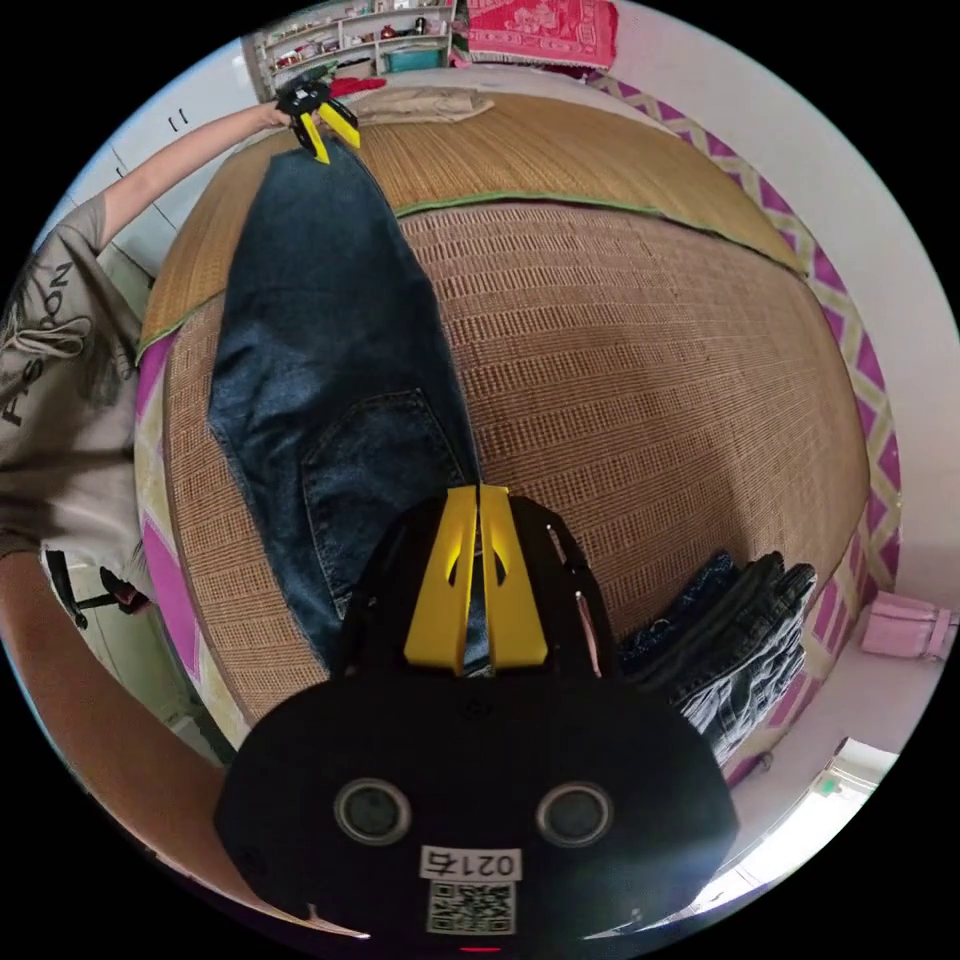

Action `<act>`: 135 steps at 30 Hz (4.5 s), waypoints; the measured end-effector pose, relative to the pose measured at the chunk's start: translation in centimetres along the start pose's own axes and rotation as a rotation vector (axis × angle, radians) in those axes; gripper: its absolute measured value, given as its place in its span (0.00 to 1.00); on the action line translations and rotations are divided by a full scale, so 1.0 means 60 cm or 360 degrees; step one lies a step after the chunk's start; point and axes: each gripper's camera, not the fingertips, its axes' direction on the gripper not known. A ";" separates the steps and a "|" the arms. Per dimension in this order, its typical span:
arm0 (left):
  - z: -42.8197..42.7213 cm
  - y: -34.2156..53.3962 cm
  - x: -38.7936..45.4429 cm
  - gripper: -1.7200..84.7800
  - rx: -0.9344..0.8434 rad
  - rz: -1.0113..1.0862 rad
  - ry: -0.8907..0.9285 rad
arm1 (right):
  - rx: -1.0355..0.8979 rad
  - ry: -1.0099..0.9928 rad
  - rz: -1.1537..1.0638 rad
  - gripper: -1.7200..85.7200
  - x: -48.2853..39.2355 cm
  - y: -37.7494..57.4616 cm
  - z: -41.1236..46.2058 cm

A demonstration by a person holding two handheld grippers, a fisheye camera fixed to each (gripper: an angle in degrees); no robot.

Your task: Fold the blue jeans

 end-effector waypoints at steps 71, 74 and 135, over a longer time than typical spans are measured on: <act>0.027 0.205 -0.062 0.24 0.0364 -0.0709 -0.0192 | 0.0037 -0.0156 0.0609 0.15 0.081 0.235 0.114; 0.024 0.219 -0.103 0.22 0.0345 -0.0752 -0.0107 | 0.0033 -0.0197 0.0500 0.09 0.081 0.239 0.116; -0.101 0.428 0.034 0.01 -0.0022 -0.0713 0.0242 | 0.0510 0.0337 0.0454 0.12 -0.596 0.435 0.077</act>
